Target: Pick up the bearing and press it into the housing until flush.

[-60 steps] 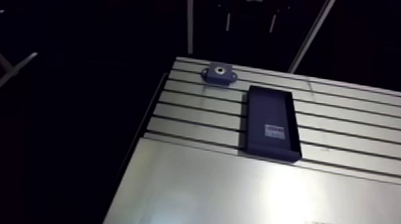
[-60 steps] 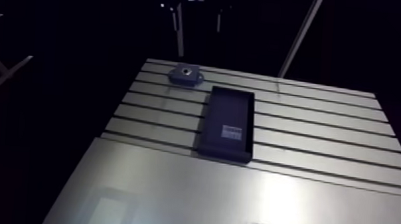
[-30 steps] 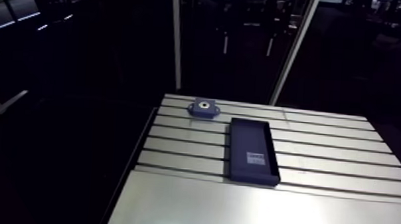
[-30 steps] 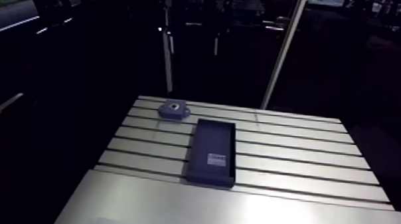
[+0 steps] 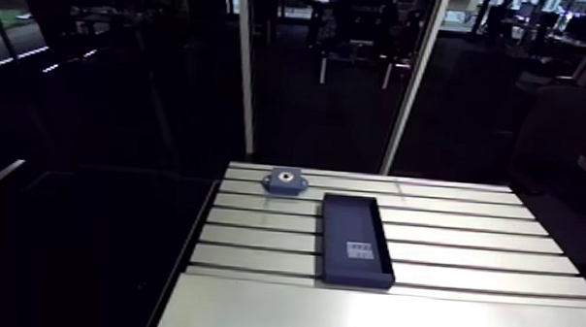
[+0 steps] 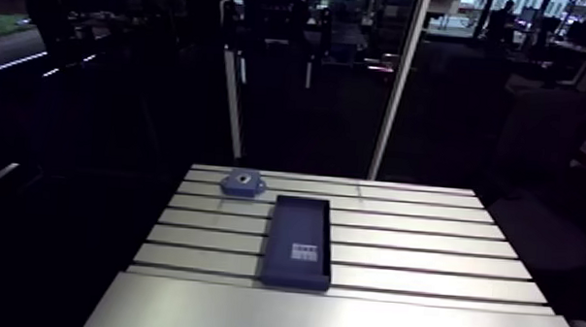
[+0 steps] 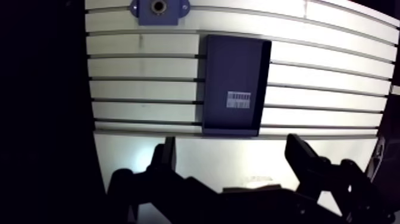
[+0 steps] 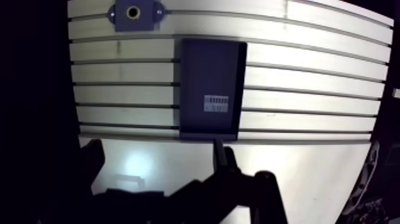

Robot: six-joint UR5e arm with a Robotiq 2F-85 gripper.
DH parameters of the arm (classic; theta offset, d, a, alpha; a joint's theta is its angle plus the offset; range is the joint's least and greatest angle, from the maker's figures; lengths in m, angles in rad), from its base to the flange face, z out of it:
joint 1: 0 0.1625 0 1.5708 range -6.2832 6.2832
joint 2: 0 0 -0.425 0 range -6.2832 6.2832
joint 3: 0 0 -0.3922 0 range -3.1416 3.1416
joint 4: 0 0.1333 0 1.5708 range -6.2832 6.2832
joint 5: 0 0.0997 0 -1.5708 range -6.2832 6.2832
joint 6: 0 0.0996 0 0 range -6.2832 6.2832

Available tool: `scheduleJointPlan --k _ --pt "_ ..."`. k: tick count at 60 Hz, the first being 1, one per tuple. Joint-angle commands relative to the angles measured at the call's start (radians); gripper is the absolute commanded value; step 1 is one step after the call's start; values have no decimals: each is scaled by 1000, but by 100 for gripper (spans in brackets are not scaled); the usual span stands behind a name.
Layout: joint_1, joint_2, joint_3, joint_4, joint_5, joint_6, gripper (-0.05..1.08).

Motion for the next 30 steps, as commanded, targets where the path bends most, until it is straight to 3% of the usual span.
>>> scheduleJointPlan --k 1,13,30 --pt "0 -26 -8 27 -2 0 1" --pt "-2 -74 13 36 -7 0 1" --pt "-2 -96 33 36 -7 -3 1"
